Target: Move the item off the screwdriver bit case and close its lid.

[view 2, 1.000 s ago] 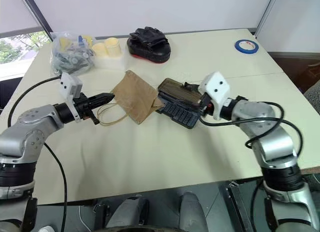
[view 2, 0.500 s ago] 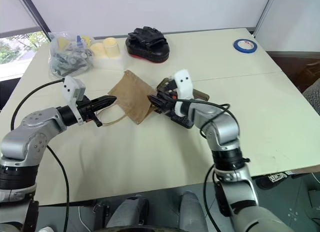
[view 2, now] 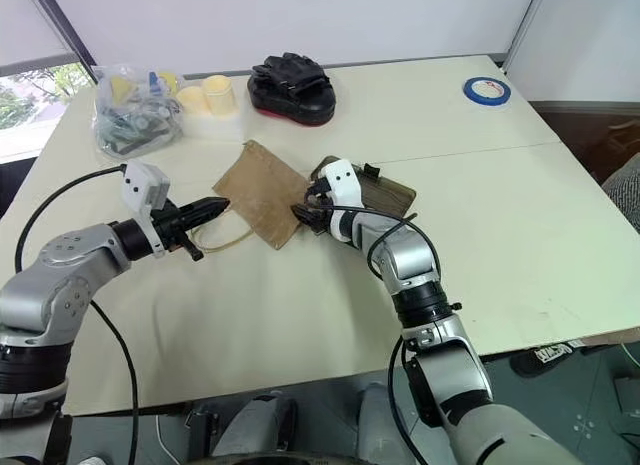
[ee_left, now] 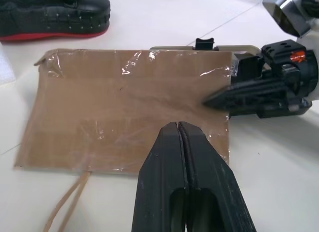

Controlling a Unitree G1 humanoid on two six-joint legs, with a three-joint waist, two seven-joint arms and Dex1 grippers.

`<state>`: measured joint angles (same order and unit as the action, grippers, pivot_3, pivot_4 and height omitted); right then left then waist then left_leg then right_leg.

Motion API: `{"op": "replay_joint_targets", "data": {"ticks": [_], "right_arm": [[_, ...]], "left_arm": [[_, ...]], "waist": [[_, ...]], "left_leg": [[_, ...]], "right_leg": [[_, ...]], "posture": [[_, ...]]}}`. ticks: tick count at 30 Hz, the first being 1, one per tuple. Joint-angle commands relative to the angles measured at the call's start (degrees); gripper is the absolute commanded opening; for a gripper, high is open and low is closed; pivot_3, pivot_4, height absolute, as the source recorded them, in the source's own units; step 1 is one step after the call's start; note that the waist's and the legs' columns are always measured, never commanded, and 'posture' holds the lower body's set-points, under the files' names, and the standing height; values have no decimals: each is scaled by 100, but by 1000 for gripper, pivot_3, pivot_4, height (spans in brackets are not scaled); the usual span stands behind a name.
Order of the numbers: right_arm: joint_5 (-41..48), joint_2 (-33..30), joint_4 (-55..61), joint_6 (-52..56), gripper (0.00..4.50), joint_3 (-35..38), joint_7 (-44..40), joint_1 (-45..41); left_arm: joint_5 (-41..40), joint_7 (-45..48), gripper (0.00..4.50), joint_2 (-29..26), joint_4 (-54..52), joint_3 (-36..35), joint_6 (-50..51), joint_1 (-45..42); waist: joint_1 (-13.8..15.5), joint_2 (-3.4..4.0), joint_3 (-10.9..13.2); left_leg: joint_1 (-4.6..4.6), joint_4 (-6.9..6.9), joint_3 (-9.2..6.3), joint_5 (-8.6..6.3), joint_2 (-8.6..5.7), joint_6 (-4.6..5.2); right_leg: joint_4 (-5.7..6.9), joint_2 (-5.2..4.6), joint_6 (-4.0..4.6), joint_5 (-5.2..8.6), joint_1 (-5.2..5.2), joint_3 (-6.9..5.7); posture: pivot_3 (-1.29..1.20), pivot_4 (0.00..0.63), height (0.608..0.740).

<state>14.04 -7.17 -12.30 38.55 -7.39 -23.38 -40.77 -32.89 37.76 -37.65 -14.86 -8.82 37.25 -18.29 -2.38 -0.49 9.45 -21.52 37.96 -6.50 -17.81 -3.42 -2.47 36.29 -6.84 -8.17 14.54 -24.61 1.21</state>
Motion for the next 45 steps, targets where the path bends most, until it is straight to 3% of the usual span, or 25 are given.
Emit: {"op": "replay_joint_targets", "data": {"ticks": [1, 3, 4, 14, 21, 29, 36, 45], "right_arm": [[-29, 108, 138, -124, 1235, -3, -30, -145], [-40, 127, 180, -120, 192, 0, -34, -125], [-46, 134, 197, -115, 83, 1, -31, -117], [-15, 36, 725, 103, 83, 295, 203, -177], [-87, -507, 2095, 506, 83, 1632, 1354, -116], [-1017, -1199, 3271, 587, 83, 2138, 2421, 945], [-1814, -1223, 3497, 789, 83, 2521, 3383, 1566], [-2399, -1076, 3491, 829, 83, 2715, 4085, 1554]], "left_arm": [[45, -48, 0, -47, -218, -126, -52, -9], [50, -67, 0, -35, -211, -100, -59, -18], [53, -74, 0, -30, -213, -87, -65, -17], [109, -64, 0, 22, -165, -19, -93, -58], [166, -33, 0, 88, -154, 51, -119, -67], [280, 99, 0, 191, 49, 223, -205, -214], [412, 223, 0, 283, 279, 357, -308, -413], [465, 266, 0, 369, 253, 404, -295, -432]], "waist": [[-18, 0, 0], [-17, 0, 0], [-15, 0, 0], [-8, 0, 0], [40, 1, 1], [21, 2, 1], [16, 3, 0], [26, 3, 0]], "left_leg": [[1, 0, 0, 0, 0, 0], [1, -1, -1, 0, 0, 0], [0, -1, -2, 0, 1, 0], [-1, -1, -2, 0, 0, 0], [-6, 1, -4, 0, -2, 0], [-5, -3, 9, 0, -3, 1], [-3, -4, 15, 0, -3, 1], [-3, -2, 21, 0, -3, 1]], "right_leg": [[1, 0, 0, 0, 0, 0], [3, 0, 0, 0, -2, 0], [4, 0, 0, 0, -2, 0], [4, 0, 0, 0, -3, 0], [3, -2, 0, 0, -5, 0], [1, -2, 0, 0, -6, 3], [2, -2, 0, 0, -6, 7], [1, -2, 0, 0, -5, 11]], "posture": [[0, 150, 740], [0, 150, 740], [0, 150, 740], [0, 150, 740], [0, 150, 740], [0, 150, 740], [0, 150, 740], [0, 150, 740]]}}
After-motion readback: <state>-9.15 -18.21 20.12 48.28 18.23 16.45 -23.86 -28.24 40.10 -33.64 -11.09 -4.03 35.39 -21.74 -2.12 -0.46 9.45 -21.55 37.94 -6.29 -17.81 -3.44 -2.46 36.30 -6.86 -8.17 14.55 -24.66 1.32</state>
